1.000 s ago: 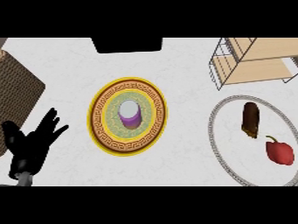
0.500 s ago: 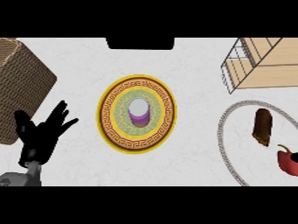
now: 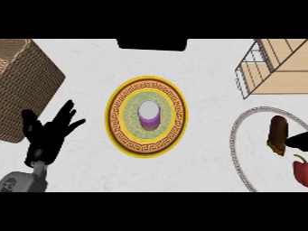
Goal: Pick the sweet potato from the placemat and place it in the tiered shelf
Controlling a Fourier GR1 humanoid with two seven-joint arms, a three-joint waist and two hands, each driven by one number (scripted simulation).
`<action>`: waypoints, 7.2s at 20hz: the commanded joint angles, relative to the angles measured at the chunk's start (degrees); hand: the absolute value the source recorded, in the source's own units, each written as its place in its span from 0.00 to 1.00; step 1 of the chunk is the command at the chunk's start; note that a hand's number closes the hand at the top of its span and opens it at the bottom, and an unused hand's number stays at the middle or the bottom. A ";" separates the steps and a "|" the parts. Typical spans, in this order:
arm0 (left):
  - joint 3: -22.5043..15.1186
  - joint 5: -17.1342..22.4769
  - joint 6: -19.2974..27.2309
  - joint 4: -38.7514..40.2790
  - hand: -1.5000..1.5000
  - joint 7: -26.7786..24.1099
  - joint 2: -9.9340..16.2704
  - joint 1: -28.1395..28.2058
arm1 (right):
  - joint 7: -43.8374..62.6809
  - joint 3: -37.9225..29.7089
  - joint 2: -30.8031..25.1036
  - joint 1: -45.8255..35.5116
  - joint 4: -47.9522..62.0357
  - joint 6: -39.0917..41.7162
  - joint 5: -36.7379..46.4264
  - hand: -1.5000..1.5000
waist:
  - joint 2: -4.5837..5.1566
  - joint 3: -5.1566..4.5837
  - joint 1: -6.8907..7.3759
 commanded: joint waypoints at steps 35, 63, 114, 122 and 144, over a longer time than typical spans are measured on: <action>3.19 -1.90 0.03 -0.44 0.50 3.91 -0.40 1.68 | 9.32 -2.78 29.14 -12.85 37.58 9.72 28.76 0.00 | -0.47 0.00 -2.86; 6.12 -6.75 -2.50 4.15 0.50 0.15 -4.02 1.62 | -14.12 -10.73 35.97 -10.31 46.44 10.22 35.35 1.00 | -0.39 0.00 -3.03; 8.59 -7.11 -6.95 3.37 0.50 2.77 -5.53 1.40 | -51.51 -35.83 0.13 -44.31 39.75 37.81 -11.46 1.00 | 0.11 -0.03 -1.66; 8.20 -8.82 -5.37 -2.01 0.50 4.64 -5.73 4.29 | -61.79 -29.39 2.14 -49.46 51.91 32.47 -2.73 1.00 | -0.12 0.00 -1.32; 8.69 -11.65 -4.79 1.90 0.50 3.47 -9.18 1.46 | -78.63 -28.52 5.69 -61.57 77.85 21.16 7.10 1.00 | 0.07 -0.01 -1.53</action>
